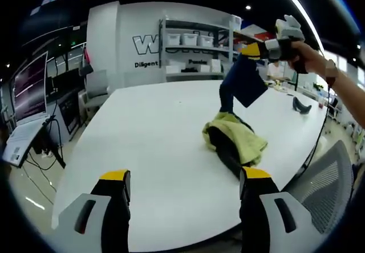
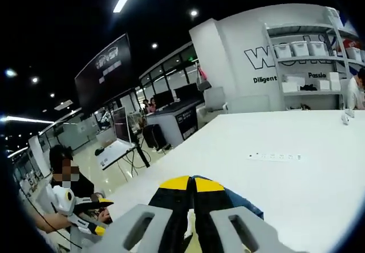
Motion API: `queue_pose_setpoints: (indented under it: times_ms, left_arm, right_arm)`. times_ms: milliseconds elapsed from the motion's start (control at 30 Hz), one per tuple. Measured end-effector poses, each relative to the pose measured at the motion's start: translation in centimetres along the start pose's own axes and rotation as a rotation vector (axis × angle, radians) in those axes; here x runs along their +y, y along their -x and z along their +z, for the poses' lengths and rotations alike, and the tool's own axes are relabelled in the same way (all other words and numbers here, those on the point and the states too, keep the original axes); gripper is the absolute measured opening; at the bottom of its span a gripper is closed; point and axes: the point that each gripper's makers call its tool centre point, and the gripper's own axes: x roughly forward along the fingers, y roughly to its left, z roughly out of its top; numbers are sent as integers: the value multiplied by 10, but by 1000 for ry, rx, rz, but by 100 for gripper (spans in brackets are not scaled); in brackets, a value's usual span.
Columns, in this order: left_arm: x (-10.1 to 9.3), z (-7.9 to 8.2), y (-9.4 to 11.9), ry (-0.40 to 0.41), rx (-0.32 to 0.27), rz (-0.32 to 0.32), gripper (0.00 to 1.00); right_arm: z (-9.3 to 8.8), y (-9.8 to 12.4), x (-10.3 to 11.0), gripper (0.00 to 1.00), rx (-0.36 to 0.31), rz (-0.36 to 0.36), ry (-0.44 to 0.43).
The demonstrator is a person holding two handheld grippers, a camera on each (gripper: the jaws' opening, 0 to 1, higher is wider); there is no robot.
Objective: Fold the garment on the visible template until the final outline fits inside the template.
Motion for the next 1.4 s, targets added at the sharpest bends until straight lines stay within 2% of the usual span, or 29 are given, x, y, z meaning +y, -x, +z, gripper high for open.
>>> queue_pose_setpoints:
  times_ms: [167,200,300,467,567,667,833,1033,1133,1400]
  left_arm:
    - [1,2,-2,37,-3,-14,76]
    - [-2,3,-4,65,-5,-42,76]
    - [-3,1,-14,91,-1,-57,76]
    - [-13,7,-34,47,10,-99,73]
    - [-24,12,-50,14,39,-189,63]
    - [-31,21,-68,9,17,-237,60]
    - [-32,23,-99,-5,28,-255,55]
    - [-36,16,-130,-14,66,-280,52]
    - [-38,5,-155,-21,119,-292,50]
    - [-44,0,-184,-4,135,-323,48]
  right_arm:
    - [-26,16,-14,0,45,-14,-49]
    - [-31,20,-18,0,56,-26,-60]
    - [-39,28,-24,0,61,-37,-86]
    - [-37,37,-28,0,51,-47,-101]
    - [-35,38,-30,0,51,-50,-92]
    - [-35,38,-29,0,59,-42,-88]
    - [-36,37,-30,0,71,-33,-85]
    - [-35,40,-39,0,80,-44,-83]
    - [-35,42,-45,0,84,-56,-82]
    - [-38,42,-58,0,90,-64,-103]
